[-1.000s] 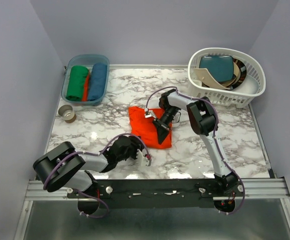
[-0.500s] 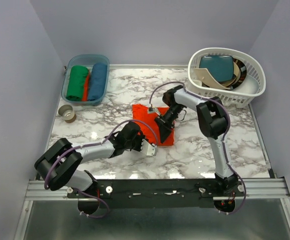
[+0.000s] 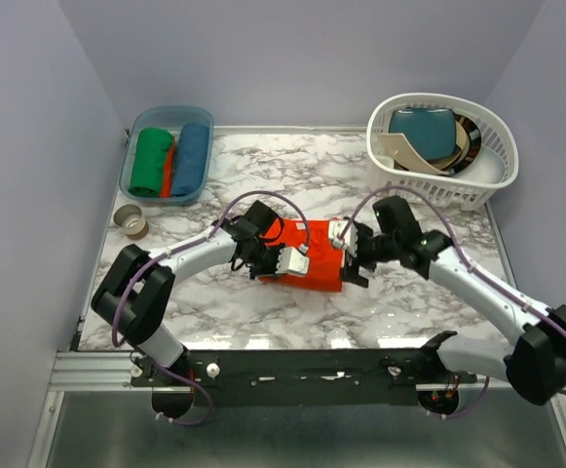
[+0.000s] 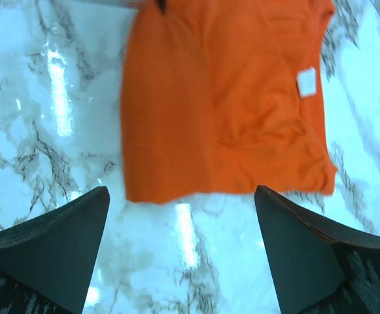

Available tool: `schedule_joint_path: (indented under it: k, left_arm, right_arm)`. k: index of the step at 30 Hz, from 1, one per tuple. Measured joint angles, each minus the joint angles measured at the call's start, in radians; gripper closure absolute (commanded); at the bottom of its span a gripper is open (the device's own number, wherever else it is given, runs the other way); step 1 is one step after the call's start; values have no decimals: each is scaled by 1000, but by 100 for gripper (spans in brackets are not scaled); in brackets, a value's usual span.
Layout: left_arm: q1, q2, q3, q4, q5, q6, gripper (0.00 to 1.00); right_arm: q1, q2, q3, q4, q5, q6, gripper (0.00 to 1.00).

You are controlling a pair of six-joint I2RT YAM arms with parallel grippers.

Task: Roll the t-shirts
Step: Roll the T-shirt to the center of the board.

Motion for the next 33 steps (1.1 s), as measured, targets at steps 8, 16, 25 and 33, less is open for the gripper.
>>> schedule_joint_path:
  k: [8,16,25,33]
  left_arm:
    - [78,75,117,-155,152,-21,100]
    - [88,97,139,-231,220,-29,100]
    - [124,132,172,-265,272,-40,100]
    - [148,168,219,-326,296,-24,100]
  right_arm:
    - [214,-45,-213,237,124,-30,1]
    - [278,38,-238,390,155,-33,0]
    - [318,172,-209,380,164,-61,51]
    - [319,251,-97,298,195,-32,100]
